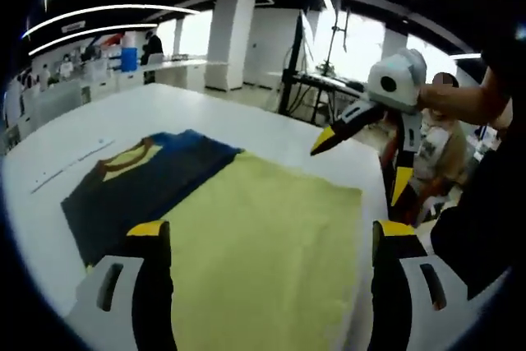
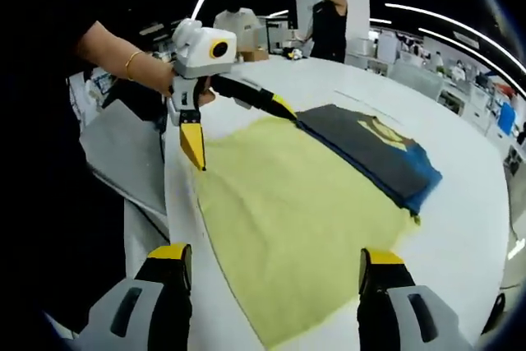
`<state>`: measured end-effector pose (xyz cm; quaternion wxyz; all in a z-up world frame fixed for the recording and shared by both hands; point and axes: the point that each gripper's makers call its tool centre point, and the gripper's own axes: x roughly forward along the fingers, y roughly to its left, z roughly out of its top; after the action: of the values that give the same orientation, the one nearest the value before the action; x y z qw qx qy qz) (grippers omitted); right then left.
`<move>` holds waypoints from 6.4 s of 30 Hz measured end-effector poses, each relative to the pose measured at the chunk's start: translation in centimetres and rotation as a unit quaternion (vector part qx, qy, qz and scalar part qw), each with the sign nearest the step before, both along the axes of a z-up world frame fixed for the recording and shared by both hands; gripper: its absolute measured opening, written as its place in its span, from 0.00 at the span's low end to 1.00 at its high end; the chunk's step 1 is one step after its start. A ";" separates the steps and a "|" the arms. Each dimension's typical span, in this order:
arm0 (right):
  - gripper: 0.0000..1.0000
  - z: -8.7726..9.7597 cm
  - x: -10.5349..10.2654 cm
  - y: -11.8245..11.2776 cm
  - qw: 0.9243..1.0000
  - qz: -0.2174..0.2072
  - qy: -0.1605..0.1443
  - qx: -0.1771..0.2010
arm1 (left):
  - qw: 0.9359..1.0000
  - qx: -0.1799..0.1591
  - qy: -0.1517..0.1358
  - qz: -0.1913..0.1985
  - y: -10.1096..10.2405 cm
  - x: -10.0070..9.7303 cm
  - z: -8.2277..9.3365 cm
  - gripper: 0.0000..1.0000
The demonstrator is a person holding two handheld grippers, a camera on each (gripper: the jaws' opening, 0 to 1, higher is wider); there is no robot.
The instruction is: Fold the garment on the visible template until the final outline fits inside the template.
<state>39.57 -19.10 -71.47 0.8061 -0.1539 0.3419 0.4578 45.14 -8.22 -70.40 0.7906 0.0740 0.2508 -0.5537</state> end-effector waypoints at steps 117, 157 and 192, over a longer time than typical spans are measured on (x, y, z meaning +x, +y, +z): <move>0.00 -0.1 -3.3 -6.5 0.980 0.061 0.023 -0.190 | 0.960 0.271 -0.043 -0.062 14.6 -6.5 -1.0 0.00; 0.00 6.6 -4.5 -4.4 0.983 0.090 0.003 -0.158 | 0.952 0.295 0.063 -0.047 17.4 -8.9 1.8 0.00; 0.00 3.6 -5.0 -6.8 0.970 0.095 0.043 -0.221 | 0.962 0.246 0.048 -0.106 12.0 -13.1 -3.8 0.37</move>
<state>34.61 -25.87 -67.83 0.6892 -0.3406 0.4527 0.4518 31.99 3.77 -74.22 0.6719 0.2658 0.4077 -0.5582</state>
